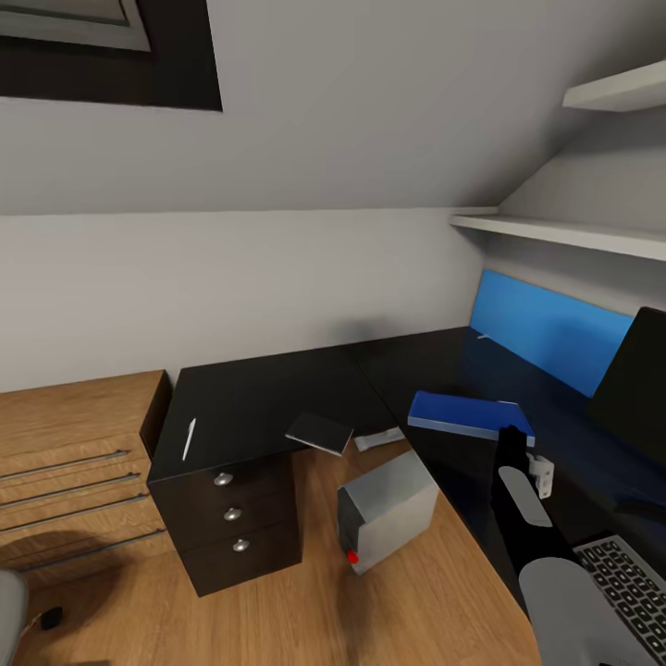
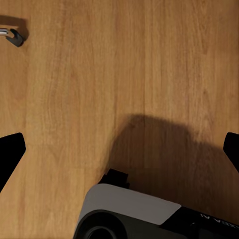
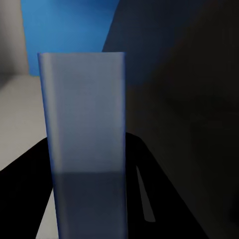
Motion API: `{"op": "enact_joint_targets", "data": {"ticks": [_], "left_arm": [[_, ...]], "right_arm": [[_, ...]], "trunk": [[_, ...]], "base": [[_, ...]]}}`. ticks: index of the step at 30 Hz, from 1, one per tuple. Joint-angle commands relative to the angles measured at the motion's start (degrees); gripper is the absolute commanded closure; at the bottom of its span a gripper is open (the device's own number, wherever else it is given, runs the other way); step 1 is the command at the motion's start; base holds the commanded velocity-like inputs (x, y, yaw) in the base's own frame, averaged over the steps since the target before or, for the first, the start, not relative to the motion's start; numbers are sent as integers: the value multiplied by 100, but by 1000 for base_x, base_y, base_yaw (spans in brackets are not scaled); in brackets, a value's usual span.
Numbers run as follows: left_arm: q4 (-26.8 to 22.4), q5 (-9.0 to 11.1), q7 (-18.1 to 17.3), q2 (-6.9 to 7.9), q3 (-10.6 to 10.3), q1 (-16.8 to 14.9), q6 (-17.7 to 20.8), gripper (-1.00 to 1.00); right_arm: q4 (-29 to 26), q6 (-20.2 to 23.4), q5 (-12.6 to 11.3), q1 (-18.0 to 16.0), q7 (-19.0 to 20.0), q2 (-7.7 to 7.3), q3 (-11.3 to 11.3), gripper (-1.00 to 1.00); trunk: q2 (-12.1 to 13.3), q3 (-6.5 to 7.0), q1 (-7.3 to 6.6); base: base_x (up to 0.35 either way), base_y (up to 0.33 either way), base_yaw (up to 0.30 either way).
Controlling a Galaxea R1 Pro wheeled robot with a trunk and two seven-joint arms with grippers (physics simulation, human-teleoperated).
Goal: In the bedroom, organize the workspace by keeping the computer under the desk, ensuring the monitor is on the desk, placing the keyboard on the desk next to the monitor, placing the mouse on the desk next to the keyboard, moving the folder from the swivel chair onto the desk next to the mouse, stacking the notebook on top of the folder with the pen on top of the notebook, and positioning the swivel chair next to the desk.
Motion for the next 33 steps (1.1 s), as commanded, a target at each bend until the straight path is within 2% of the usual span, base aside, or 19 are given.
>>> {"op": "enact_joint_targets", "data": {"ticks": [1,12,17,21,25,33], "left_arm": [[3,54,32,3,-43,-4,-25,-100],[5,54,32,3,-43,-4,-25,-100],[5,54,32,3,-43,-4,-25,-100],[5,54,32,3,-49,-4,-27,-100],[-16,26,33,-51,-67,-4,-156,-100],[-11,27,31,-98,-62,-4,-358,-100]], "right_arm": [[-8,-21,-33,-3,-14,-1,8,100],[-12,-21,-40,-3,1,7,8,100],[-18,3,-306,-3,13,-3,8,100],[-19,7,-375,-3,18,2,11,100],[-42,-18,-269,75,138,43,52,100],[-37,-19,-393,57,9,-51,-87,100]], "trunk": [[-46,-25,23],[-487,-222,264],[-688,-312,374],[-848,-384,462],[-847,-383,461],[-847,-383,461]], "base": [[0,0,0],[0,0,-83],[0,0,-27],[0,0,-3],[0,0,0],[0,0,0]]}}
